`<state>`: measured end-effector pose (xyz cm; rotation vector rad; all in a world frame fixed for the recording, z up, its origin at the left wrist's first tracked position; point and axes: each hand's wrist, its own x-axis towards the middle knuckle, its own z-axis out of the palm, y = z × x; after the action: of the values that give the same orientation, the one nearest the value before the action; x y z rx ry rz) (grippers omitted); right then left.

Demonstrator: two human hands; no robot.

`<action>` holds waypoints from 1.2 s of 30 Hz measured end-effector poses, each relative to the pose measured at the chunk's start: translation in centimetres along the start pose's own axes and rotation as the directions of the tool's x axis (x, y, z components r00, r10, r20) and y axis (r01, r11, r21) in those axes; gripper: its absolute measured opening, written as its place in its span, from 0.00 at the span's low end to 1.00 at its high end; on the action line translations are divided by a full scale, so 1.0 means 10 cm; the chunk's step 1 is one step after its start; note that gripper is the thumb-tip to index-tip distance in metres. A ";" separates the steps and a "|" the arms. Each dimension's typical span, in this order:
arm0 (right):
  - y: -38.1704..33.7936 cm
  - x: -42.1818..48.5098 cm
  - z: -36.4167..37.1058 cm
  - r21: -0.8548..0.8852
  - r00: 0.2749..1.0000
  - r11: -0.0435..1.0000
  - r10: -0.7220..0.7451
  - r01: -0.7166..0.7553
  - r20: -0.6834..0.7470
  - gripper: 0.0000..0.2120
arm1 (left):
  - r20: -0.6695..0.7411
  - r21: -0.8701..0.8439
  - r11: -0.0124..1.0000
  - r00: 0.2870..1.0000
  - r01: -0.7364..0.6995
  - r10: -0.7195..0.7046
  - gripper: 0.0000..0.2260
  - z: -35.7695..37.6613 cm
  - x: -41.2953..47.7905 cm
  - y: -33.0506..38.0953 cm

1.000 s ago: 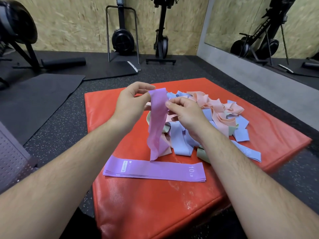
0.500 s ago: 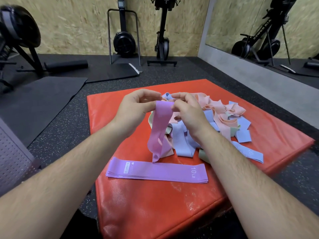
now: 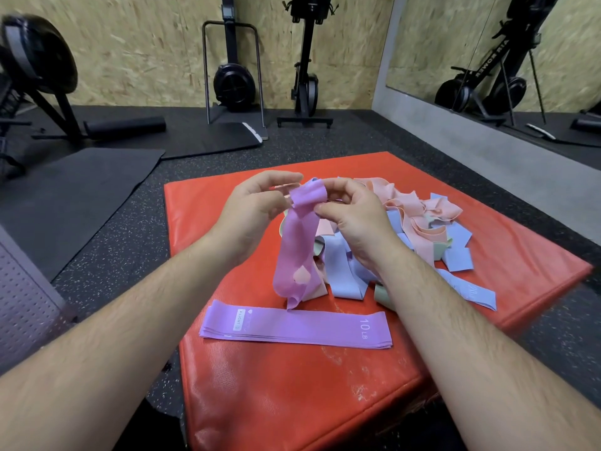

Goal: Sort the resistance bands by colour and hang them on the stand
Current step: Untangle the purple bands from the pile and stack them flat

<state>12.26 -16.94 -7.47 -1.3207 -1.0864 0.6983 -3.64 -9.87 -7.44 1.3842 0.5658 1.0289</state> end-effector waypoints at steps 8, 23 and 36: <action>-0.02 -0.03 -0.02 0.032 1.000 0.999 -0.024 0.024 0.001 0.18 | -0.035 0.166 0.984 0.997 -0.062 0.068 0.11 0.03 -0.03 -0.05; -0.03 -0.07 0.08 -0.206 0.999 0.978 -0.010 0.017 0.039 0.07 | -0.015 0.683 0.712 0.971 -0.165 0.239 0.02 0.03 -0.03 0.03; 0.06 -0.07 0.14 -0.404 0.987 0.912 -0.009 0.074 0.159 0.12 | -0.038 0.513 0.850 0.992 0.123 -0.120 0.07 -0.04 -0.01 0.14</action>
<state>10.86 -16.91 -8.35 -1.6119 -1.4388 0.5642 -4.34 -9.92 -6.16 1.7864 0.9722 0.8044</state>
